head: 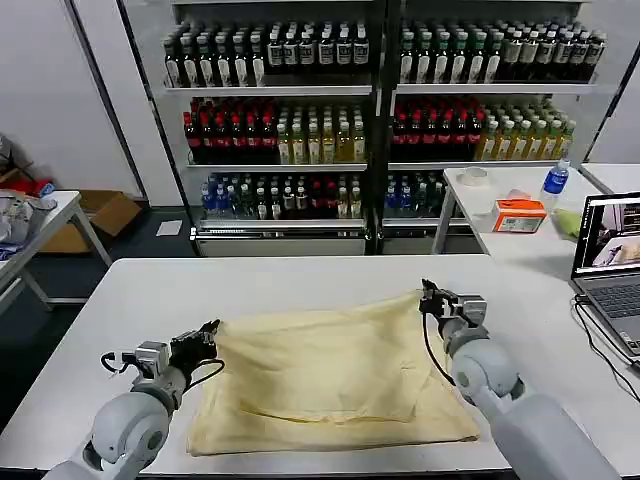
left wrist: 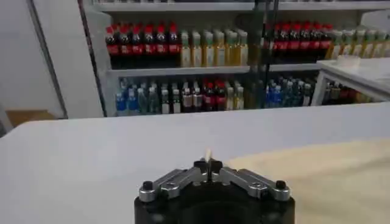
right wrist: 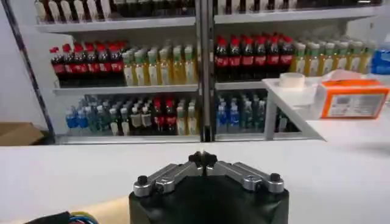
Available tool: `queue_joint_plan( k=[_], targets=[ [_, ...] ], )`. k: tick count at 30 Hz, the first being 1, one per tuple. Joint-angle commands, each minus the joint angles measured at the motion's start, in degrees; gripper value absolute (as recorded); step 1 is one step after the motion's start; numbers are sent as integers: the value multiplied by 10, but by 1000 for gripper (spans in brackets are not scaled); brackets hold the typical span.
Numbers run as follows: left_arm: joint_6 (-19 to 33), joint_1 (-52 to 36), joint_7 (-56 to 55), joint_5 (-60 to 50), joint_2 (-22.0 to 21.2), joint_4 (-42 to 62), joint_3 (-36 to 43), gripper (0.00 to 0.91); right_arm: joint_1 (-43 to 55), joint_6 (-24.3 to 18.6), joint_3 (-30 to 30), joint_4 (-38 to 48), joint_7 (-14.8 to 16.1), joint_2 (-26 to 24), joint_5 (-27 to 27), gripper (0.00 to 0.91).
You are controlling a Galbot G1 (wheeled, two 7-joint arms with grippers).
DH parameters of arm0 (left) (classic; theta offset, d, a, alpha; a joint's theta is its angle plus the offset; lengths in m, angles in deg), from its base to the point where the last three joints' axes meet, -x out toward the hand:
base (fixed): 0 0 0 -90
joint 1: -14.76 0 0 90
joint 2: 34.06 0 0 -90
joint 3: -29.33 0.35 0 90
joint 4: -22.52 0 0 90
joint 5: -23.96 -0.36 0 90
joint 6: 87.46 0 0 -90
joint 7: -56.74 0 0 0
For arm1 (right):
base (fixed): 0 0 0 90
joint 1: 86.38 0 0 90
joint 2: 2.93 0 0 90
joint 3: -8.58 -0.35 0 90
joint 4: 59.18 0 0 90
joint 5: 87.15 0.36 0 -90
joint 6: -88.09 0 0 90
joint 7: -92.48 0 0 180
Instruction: Fold and organize the clothes.
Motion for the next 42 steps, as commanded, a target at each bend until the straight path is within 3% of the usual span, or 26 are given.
queue_joint_plan(
  k=[1,26,42],
  targets=[
    [2,75,4,-10,2,-57,-24,10,-142,1,-70,-124,2,-45,3,0],
    [7,207,26,-95,-13,-107,-62,10,-350,20,-185,-218,19,-62,-13,0],
    [6,224,35,-128,-19,-84,-46,10,-367,33,-155,-188,15,-41,-51,0]
  ],
)
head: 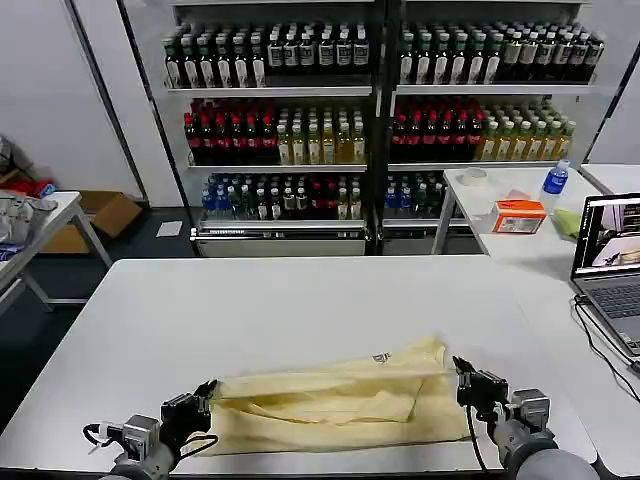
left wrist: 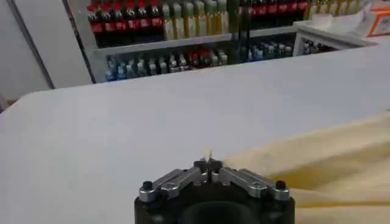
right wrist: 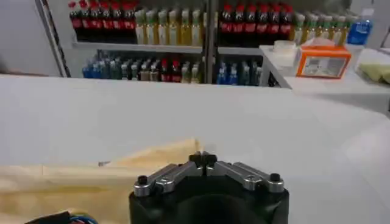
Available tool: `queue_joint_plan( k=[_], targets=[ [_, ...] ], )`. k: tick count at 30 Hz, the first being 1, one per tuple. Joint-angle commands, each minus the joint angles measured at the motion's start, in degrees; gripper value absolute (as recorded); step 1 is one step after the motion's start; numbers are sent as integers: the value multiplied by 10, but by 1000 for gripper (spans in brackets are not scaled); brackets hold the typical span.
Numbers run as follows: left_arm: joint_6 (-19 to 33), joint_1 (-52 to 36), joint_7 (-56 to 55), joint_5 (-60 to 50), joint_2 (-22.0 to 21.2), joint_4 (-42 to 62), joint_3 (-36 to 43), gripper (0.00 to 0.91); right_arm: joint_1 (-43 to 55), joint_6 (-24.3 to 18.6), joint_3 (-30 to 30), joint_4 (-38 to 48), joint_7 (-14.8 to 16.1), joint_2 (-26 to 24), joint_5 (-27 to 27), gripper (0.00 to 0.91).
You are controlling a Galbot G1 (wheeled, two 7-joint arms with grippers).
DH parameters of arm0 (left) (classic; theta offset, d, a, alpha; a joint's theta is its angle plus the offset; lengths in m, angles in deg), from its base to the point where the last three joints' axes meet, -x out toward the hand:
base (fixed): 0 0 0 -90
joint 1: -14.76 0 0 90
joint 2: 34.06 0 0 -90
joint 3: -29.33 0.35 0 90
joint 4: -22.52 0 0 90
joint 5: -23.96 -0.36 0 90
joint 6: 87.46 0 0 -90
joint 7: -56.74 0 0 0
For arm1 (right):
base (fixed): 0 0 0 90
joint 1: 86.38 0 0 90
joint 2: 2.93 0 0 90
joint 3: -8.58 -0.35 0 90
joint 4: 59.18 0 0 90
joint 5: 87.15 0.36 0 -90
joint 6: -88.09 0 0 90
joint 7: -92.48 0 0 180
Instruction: Fold and organize the clothes.
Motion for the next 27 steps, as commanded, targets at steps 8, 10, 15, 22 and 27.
queue_joint_plan(
  k=[8,10,15,22,27],
  targets=[
    [3,-13,-2,-34,-18,42,30,131,-25,10,25,22,1,17,-35,0],
    [5,-18,-4,-34,-21,48,32,161,-22,14,29,25,3,22,-39,0],
    [5,-27,-5,-33,-27,56,34,907,-22,23,33,21,10,26,-51,907],
    [6,-34,-9,-32,-37,63,32,907,-38,4,28,9,22,28,-82,907],
    [15,-23,-22,-32,-51,44,17,907,-62,-18,13,-11,24,29,-109,907]
  ],
)
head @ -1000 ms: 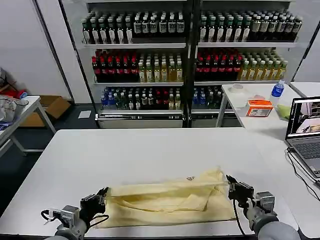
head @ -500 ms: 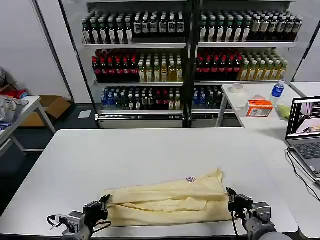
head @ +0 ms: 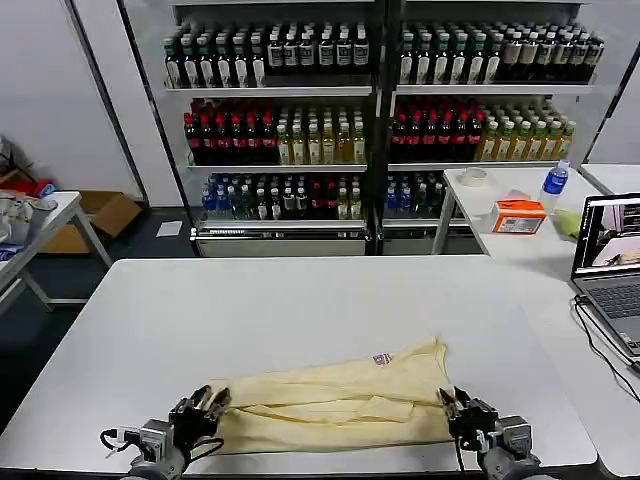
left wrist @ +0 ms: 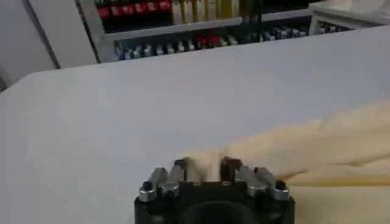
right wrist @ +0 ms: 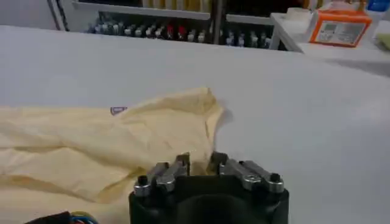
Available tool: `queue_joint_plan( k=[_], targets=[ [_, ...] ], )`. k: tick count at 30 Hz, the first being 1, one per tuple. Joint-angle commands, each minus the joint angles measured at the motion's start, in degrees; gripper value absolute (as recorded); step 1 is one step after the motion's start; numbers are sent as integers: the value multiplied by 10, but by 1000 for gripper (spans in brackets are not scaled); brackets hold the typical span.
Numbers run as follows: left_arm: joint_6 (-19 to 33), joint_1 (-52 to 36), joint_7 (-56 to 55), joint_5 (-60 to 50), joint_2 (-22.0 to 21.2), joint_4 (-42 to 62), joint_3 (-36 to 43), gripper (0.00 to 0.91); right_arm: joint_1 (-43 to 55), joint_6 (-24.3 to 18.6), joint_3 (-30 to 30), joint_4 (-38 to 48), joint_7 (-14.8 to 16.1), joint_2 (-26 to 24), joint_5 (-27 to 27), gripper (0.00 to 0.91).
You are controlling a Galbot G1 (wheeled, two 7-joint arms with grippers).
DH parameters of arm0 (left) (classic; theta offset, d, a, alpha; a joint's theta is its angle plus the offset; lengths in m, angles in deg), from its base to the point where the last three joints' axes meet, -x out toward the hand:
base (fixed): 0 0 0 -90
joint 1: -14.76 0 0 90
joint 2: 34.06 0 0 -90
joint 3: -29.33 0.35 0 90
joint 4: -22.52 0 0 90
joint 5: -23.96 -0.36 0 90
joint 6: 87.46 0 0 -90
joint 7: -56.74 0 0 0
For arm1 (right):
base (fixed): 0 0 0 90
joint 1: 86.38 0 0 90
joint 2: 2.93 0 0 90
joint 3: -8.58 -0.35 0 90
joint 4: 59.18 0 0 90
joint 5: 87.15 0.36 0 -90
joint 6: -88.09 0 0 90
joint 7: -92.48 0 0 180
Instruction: Fold and organize the clothes.
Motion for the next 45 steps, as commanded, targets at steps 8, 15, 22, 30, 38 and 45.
queue_joint_plan(
  k=[8,15,22,30,38,45],
  targets=[
    [20,39,-46,2,-49,-54,-40,907,-62,-63,-25,-37,3,9,-98,907],
    [29,53,-87,-15,-86,-50,-20,907,-69,-75,-25,-42,-2,19,-114,907],
    [27,30,-103,-21,-120,-18,10,907,-75,-77,-28,-45,-3,21,-116,907],
    [21,29,-101,-28,-130,-10,27,363,-81,-79,-32,-47,-3,26,-117,907],
    [16,31,-90,-23,-132,-6,34,10,-81,-78,-35,-49,-5,26,-116,907],
    [17,33,-81,16,-135,-6,27,10,-82,-78,-36,-51,-9,27,-115,907]
  ],
)
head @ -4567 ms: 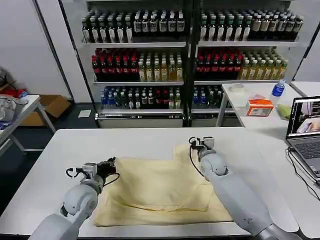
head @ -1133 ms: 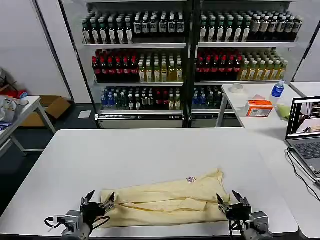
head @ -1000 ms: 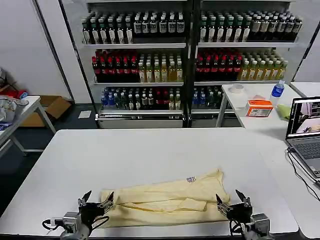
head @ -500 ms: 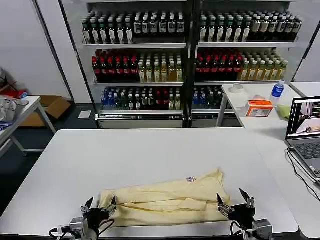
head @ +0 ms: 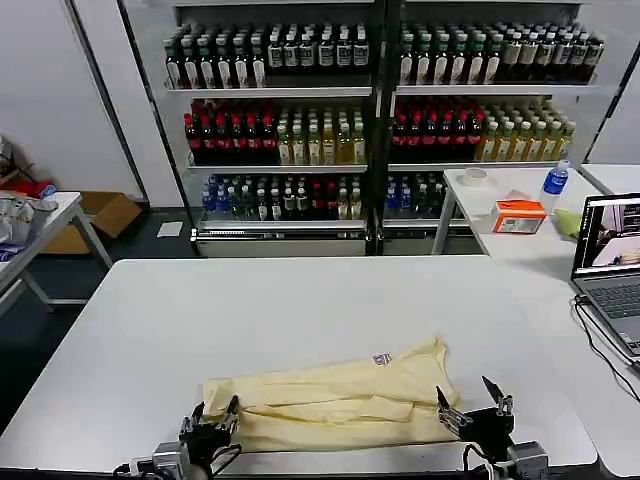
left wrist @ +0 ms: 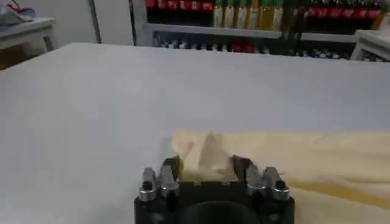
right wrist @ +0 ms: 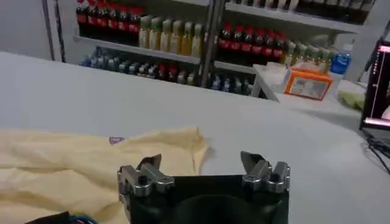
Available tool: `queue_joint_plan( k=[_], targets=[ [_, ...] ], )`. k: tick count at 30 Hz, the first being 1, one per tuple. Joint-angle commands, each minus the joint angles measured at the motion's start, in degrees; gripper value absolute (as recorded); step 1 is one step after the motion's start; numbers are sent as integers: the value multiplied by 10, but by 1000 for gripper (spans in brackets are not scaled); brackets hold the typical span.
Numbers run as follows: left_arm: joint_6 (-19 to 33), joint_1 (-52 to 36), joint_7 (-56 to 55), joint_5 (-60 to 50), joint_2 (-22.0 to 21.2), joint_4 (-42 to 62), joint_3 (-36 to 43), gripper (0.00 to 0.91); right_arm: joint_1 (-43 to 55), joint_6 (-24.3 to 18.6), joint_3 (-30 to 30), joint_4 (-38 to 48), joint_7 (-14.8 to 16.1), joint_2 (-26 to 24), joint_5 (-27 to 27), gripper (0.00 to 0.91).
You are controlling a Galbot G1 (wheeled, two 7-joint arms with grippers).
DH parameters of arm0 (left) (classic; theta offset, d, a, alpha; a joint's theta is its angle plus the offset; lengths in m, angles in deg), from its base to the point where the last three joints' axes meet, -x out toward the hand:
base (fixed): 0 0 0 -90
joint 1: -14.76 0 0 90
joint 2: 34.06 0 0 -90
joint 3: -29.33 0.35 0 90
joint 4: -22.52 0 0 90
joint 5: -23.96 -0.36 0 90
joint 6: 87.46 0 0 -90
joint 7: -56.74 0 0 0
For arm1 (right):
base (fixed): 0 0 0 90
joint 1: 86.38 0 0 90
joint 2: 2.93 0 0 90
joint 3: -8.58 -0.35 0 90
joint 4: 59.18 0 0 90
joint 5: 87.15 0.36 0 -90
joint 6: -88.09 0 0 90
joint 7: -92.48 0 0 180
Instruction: Fold and organize the clothes.
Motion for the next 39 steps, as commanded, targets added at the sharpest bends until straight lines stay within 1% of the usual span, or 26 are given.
queue_joint_plan(
  k=[1,7,12,18,19,22,27,31,33,35,38,39],
  targets=[
    [-2,0,2,40,-7,5,0,10,-2,-2,-1,-1,-2,1,-3,907],
    [6,-3,7,100,-4,-2,-26,10,1,-2,-2,-2,-5,-1,0,907],
    [7,-8,8,159,13,-7,-81,10,3,-2,-5,-1,-6,-3,6,907],
    [1,-10,7,235,55,-6,-182,10,12,-2,-6,2,-8,-8,15,907],
    [-1,-11,7,263,62,-2,-202,10,13,-2,-6,3,-8,-8,17,907],
    [-6,-16,6,304,84,4,-254,10,19,-2,-4,6,-9,-10,19,907],
    [-15,-27,6,363,128,36,-323,10,23,-2,-4,10,-9,-13,23,907],
    [-26,-36,5,399,152,58,-353,10,24,-3,-7,14,-8,-15,26,907],
    [-34,-40,-1,430,155,51,-358,10,25,-3,-7,15,-8,-15,26,907],
    [-41,-41,-9,464,149,36,-354,10,28,-3,-5,18,-9,-14,26,907],
    [-44,-50,-15,525,130,-1,-328,10,30,-1,-2,22,-10,-13,25,907],
    [-45,-56,-23,559,115,-16,-313,10,30,-1,-1,22,-11,-13,25,907]
  ],
)
